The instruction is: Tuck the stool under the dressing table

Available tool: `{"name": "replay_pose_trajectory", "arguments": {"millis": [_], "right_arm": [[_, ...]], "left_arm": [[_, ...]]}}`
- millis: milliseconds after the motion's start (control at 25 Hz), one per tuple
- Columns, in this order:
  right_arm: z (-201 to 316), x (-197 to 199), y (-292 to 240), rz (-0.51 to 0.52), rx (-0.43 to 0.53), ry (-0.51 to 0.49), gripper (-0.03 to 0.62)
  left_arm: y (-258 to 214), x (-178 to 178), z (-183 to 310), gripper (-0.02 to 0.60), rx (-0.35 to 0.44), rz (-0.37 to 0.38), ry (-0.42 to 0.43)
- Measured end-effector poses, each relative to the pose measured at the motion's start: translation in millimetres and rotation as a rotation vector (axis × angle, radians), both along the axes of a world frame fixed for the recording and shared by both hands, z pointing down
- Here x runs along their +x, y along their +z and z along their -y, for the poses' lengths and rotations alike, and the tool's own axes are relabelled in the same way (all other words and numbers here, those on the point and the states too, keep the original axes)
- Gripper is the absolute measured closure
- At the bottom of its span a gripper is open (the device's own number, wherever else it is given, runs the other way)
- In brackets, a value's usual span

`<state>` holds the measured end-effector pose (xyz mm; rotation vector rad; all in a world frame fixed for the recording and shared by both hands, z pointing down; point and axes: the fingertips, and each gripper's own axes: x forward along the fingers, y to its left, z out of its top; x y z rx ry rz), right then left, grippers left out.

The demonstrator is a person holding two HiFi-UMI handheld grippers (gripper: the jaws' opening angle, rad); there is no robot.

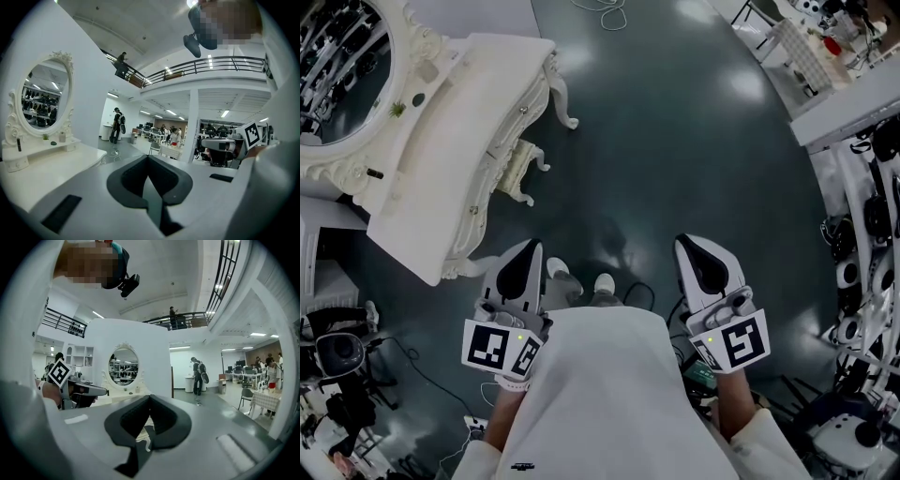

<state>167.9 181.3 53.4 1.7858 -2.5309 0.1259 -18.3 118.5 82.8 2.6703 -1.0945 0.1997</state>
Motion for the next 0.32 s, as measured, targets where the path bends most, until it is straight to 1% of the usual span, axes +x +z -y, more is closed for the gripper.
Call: {"name": "replay_pose_trajectory", "arguments": {"millis": [320], "right_arm": [[-5.4, -8.1, 3.4, 0.006, -0.006, -0.004, 0.582]], "left_arm": [[2.5, -0.3, -6.5, 0.574, -0.005, 0.0, 0.008]]}}
